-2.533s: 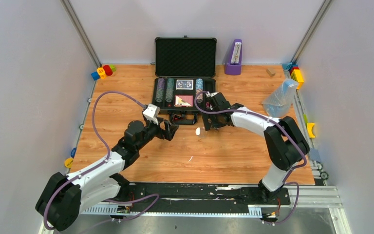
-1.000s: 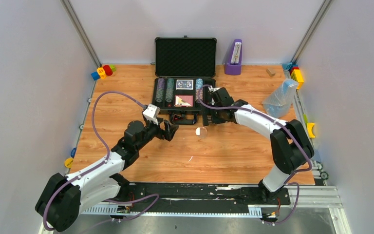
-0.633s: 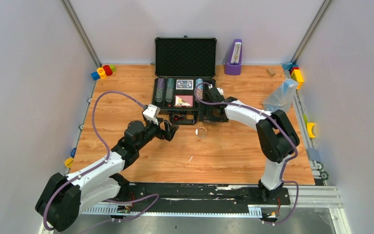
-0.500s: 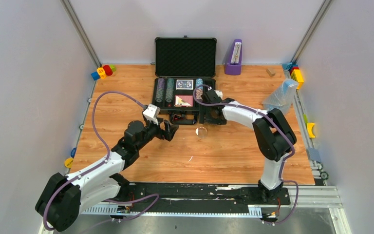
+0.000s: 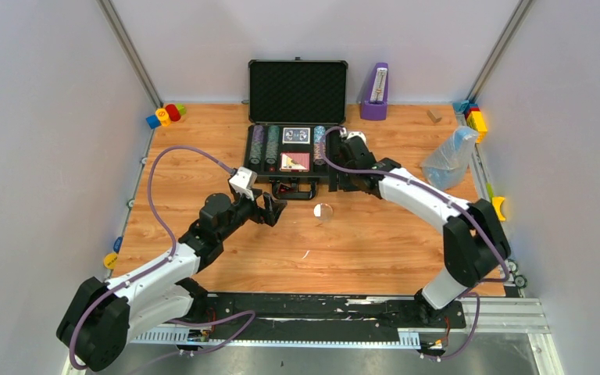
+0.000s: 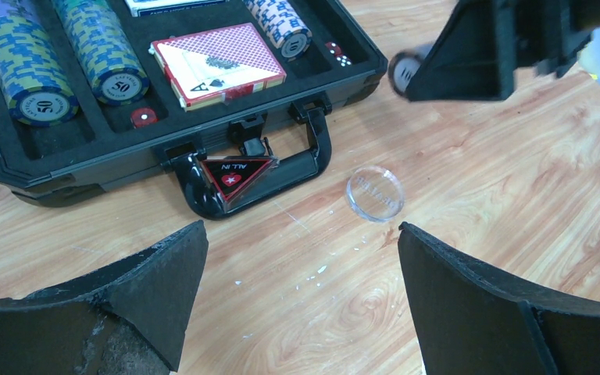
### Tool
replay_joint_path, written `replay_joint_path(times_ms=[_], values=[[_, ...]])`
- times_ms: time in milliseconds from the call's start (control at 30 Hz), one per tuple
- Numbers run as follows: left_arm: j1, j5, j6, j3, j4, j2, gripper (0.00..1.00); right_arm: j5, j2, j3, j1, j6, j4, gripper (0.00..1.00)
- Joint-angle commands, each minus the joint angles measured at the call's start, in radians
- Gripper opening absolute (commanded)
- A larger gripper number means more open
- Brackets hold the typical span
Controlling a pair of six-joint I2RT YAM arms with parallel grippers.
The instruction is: Pack up texas hold em set
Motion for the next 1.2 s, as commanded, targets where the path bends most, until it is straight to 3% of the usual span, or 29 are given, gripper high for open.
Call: replay_joint_path(times_ms=[0, 233, 333, 500, 633, 767, 900, 1033, 1167], values=[[0.002, 0.006, 0.023, 0.034, 0.024, -0.029, 0.98, -0.059, -0.119, 0.020, 0.002, -0.222, 0.144, 0.39], [0.003, 0.023, 0.021, 0.029, 0.038, -0.032, 0.98, -0.042, -0.093, 0.166, -0.022, -0.480, 0.196, 0.42], [0.002, 0.024, 0.020, 0.027, 0.036, -0.041, 0.98, -0.165, -0.092, 0.180, -0.047, -0.571, 0.306, 0.42], [0.003, 0.018, 0.027, 0.017, 0.041, -0.057, 0.98, -0.581, -0.058, 0.213, -0.157, -0.592, 0.373, 0.46], [0.002, 0.028, 0.034, 0.023, 0.035, -0.061, 0.98, -0.679, -0.001, 0.216, -0.200, -0.754, 0.369, 0.40], [0.002, 0.023, 0.042, 0.026, 0.020, -0.076, 0.98, -0.738, 0.055, 0.197, -0.221, -0.858, 0.416, 0.43], [0.003, 0.006, 0.050, 0.016, 0.018, -0.090, 0.98, -0.981, 0.155, 0.300, -0.323, -0.889, 0.363, 0.43], [0.003, 0.000, 0.054, 0.018, 0.020, -0.078, 0.98, -1.222, 0.229, 0.338, -0.411, -1.048, 0.362, 0.34], [0.002, -0.001, 0.057, 0.021, 0.024, -0.063, 0.98, -1.244, 0.280, 0.355, -0.428, -1.196, 0.347, 0.32]])
